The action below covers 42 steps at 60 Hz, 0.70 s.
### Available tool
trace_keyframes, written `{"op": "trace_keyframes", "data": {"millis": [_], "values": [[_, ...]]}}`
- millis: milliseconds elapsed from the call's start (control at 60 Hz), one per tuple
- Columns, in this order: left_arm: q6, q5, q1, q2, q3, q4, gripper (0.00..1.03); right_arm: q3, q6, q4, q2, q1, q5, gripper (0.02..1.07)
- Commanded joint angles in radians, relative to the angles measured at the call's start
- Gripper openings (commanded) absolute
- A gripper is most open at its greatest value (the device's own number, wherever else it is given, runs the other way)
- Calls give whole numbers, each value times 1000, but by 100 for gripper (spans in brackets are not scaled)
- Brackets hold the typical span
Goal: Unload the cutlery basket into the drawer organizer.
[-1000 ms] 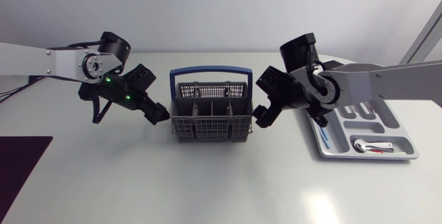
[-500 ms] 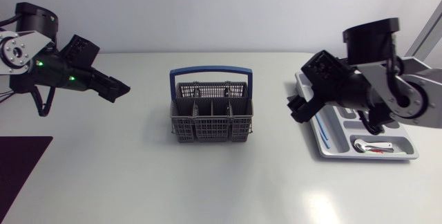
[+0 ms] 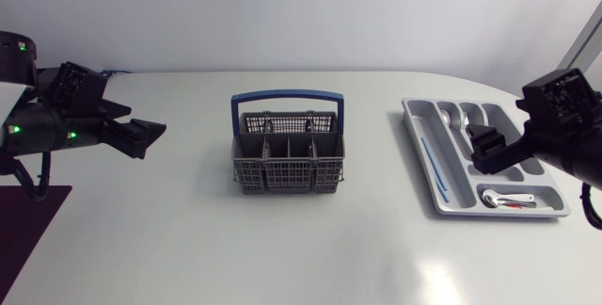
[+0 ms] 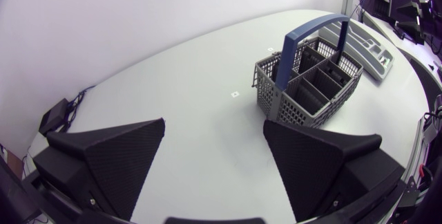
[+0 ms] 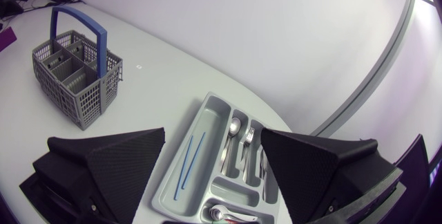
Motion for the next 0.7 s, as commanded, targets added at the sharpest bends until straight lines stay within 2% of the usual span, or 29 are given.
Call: {"op": "trace_keyframes", "data": {"millis": [0,133,283,683], "values": [[-29,4,-24,-77,-78,34,100,-70,55,22,-82,-14,1,102],[-55,4,-35,-200,-158,94,100,-138,53,24,-206,-16,15,102],[-70,4,-55,-304,-215,105,100,-173,89,-7,-306,-42,13,102],[-70,4,-49,-536,-394,177,100,-370,248,82,-519,-51,-25,102]]}}
